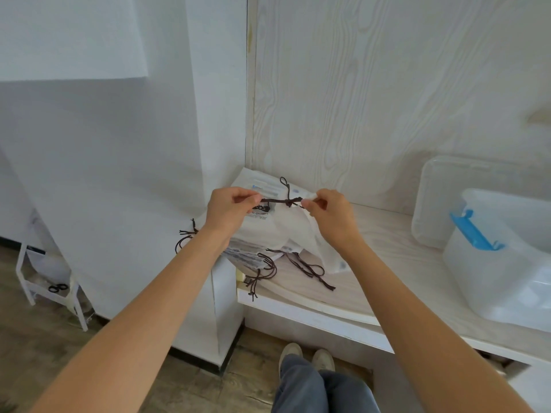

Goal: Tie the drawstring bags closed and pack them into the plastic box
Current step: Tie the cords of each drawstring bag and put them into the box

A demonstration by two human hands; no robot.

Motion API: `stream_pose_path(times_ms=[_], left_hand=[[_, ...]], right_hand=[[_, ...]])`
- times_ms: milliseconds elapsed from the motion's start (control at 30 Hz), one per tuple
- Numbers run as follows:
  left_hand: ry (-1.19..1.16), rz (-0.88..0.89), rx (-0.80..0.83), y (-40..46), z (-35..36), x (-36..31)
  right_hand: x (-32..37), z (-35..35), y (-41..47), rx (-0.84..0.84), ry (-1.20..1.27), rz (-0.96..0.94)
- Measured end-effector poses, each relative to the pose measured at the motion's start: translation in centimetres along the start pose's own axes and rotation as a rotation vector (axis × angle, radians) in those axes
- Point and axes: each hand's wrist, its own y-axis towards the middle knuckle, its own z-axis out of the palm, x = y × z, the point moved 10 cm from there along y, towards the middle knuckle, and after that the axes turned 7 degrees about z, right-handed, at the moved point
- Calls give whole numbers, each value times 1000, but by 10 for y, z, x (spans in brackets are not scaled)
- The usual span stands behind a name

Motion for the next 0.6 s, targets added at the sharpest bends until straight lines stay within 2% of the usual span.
stream_pose_path(times_ms=[133,233,300,600], left_hand=[[46,33,-49,-3,-1,-1],[54,31,-68,-3,-2,1],[42,24,-65,-3,0,2],[-101,6,-24,-4,25,-2]], right_hand=[[-30,12,-4,134,552,318],[-45,21,-10,172,767,457],[-47,21,-11,177,797,469],[-28,19,-3,239,603,360]])
